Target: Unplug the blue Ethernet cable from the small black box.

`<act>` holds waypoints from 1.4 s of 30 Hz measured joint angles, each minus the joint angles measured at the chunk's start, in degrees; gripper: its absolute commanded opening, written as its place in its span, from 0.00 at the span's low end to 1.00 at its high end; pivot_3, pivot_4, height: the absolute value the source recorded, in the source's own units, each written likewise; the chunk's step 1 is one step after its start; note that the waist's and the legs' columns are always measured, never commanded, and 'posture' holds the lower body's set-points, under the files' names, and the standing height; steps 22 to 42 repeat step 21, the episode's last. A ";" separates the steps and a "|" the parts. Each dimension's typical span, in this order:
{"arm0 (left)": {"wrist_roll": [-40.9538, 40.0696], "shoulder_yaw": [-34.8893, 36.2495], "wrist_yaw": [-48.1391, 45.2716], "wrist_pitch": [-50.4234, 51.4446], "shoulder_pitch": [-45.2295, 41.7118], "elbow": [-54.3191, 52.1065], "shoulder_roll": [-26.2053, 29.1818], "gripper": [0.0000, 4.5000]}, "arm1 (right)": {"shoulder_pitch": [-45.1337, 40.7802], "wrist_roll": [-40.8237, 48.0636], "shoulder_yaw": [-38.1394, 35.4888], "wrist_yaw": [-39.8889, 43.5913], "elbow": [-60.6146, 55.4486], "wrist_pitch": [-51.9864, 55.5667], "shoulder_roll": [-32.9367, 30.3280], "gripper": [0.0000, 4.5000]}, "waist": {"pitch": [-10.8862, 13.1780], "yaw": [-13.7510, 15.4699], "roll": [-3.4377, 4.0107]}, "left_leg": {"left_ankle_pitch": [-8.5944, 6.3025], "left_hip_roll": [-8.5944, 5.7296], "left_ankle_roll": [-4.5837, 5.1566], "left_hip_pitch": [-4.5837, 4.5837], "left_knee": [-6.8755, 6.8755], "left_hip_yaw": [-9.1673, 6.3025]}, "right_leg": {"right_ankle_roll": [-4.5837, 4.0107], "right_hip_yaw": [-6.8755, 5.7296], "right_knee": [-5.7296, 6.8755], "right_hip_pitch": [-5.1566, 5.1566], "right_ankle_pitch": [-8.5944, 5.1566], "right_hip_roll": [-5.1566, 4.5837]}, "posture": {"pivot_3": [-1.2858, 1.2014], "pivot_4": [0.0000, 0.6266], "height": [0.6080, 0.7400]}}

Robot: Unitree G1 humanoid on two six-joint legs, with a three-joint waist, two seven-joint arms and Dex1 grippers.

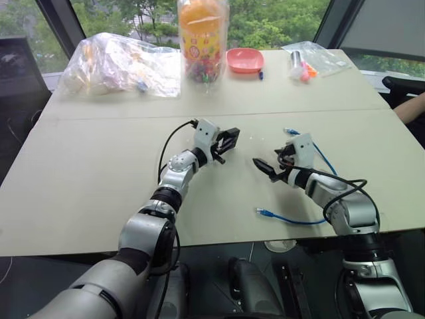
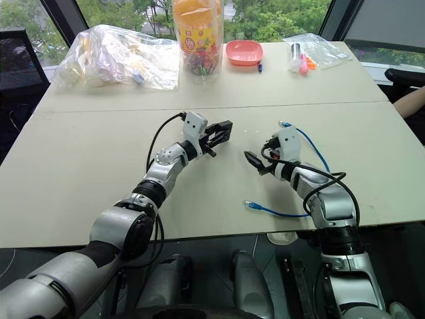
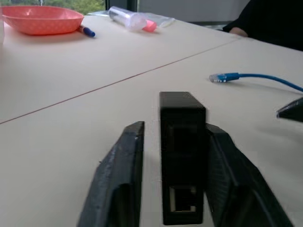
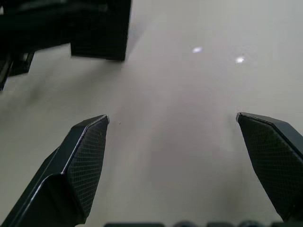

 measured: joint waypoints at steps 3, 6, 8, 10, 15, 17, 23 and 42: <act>-0.04 0.09 -0.21 0.03 -0.23 0.23 0.22 0.91 | 0.00 -0.37 -0.62 -0.71 -0.02 -1.05 0.77 1.00 | 0.00 0.02 0.00 | 0.00 0.00 0.00 -0.01 -0.02 0.00 | 0.03 0.00 -0.01 0.00 0.00 0.00 | 0.52 0.24 1.00; -0.30 0.07 -2.23 1.93 -0.16 -2.10 1.35 0.99 | 1.04 -0.36 -1.43 -0.64 -1.25 -1.30 0.86 1.00 | 0.00 0.01 0.00 | 0.00 0.00 0.00 -0.02 -0.04 0.00 | 0.03 0.00 0.00 -0.01 0.00 0.00 | 0.52 0.24 1.00; -1.67 0.12 -4.84 6.02 0.82 -8.44 3.27 0.99 | 2.04 -0.24 -2.35 -0.27 -2.45 -1.33 0.73 1.00 | 0.00 -0.06 0.00 | 0.00 0.01 0.00 -0.01 -0.04 0.00 | 0.03 0.00 0.00 -0.01 0.00 0.00 | 0.52 0.24 1.00; -4.34 0.00 -8.21 13.61 4.19 -20.70 5.85 0.99 | 3.68 0.36 -3.43 0.88 -4.40 -1.33 0.18 1.00 | -0.01 -0.29 0.02 | 0.00 0.03 0.00 0.02 -0.09 0.00 | 0.03 0.01 0.02 -0.01 0.00 0.01 | 0.52 0.24 1.00; -15.58 0.07 -13.76 40.94 15.54 -53.52 16.03 0.99 | 7.65 3.40 -6.85 4.75 -9.08 -0.92 -1.87 1.00 | -0.03 -0.44 0.07 | 0.00 0.09 0.00 0.12 -0.19 -0.05 | 0.05 0.00 0.15 -0.01 0.00 0.05 | 0.52 0.24 1.00; -18.86 -0.04 -15.17 48.41 19.69 -62.36 20.38 0.99 | 8.99 5.10 -8.16 5.85 -10.81 -0.45 -2.27 1.00 | -0.04 -0.40 0.08 | 0.00 0.09 -0.01 0.16 -0.18 -0.05 | 0.04 0.00 0.16 0.02 0.00 0.05 | 0.52 0.24 1.00; -22.33 0.51 -14.62 59.20 26.22 -72.44 27.32 0.99 | 11.43 6.93 -9.64 7.33 -12.85 -0.30 -3.26 1.00 | -0.04 -0.15 0.08 | 0.01 0.08 -0.01 0.34 0.00 -0.07 | -0.22 -0.01 0.10 0.31 -0.15 0.04 | 0.52 0.24 1.00; -22.33 0.51 -14.62 59.20 26.22 -72.44 27.32 0.99 | 11.43 6.93 -9.64 7.33 -12.85 -0.30 -3.26 1.00 | -0.04 -0.15 0.08 | 0.01 0.08 -0.01 0.34 0.00 -0.07 | -0.22 -0.01 0.10 0.31 -0.15 0.04 | 0.52 0.24 1.00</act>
